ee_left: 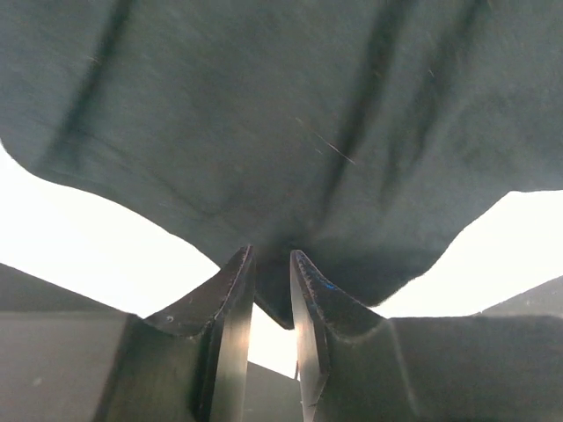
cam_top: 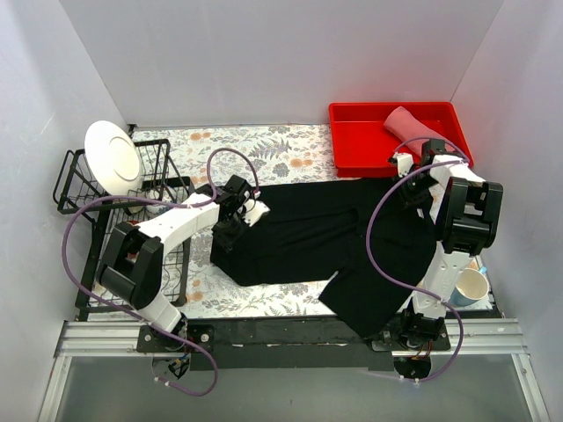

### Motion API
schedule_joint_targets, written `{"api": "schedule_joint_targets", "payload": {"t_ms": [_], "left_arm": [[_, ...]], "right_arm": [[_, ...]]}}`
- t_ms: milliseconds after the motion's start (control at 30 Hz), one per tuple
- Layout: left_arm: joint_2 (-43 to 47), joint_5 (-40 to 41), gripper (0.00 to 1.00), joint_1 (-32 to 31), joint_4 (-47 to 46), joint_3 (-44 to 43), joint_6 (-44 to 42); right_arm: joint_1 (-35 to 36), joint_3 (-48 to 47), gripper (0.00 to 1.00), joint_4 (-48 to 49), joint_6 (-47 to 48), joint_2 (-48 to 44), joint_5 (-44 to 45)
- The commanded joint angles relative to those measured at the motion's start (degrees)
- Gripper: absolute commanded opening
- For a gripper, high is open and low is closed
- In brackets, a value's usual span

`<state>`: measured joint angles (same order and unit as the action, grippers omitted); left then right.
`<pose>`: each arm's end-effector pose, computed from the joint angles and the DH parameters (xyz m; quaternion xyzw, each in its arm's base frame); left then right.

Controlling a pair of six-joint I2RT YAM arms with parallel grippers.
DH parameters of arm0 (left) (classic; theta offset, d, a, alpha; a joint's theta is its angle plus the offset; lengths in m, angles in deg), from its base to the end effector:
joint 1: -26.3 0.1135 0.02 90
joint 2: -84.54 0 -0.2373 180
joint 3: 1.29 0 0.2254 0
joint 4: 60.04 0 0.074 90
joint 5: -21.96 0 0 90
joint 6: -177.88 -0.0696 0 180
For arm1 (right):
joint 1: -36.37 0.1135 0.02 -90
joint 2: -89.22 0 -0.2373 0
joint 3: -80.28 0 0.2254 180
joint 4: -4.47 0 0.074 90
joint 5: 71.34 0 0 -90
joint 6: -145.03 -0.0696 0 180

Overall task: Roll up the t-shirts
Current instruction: Fold the T-shirt at the center of the board.

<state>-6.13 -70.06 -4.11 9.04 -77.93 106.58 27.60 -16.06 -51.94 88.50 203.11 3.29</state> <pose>0.2218 -0.1331 0.1536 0.1029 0.9927 -0.0410 0.0473 0.3685 -0.0382 0.1269 -0.2281 0.9546 0.0737 0.1767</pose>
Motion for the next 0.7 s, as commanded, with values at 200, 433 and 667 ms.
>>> {"api": "schedule_joint_targets", "payload": {"t_ms": [200,433,667], "left_arm": [[-13.6,9.0,0.0,6.4,-10.7,-21.0,3.4],[-30.6,6.6,0.0,9.5,-9.4,-34.1,1.9],[-37.8,13.1,0.0,11.3,-13.5,-36.6,-2.3]], "right_arm": [[-0.6,-10.9,0.34,-14.8,11.6,-0.2,-6.2],[-0.5,-9.9,0.34,-7.3,9.7,-0.1,-2.9],[-0.4,-9.7,0.33,0.4,9.2,5.3,5.7]]}}
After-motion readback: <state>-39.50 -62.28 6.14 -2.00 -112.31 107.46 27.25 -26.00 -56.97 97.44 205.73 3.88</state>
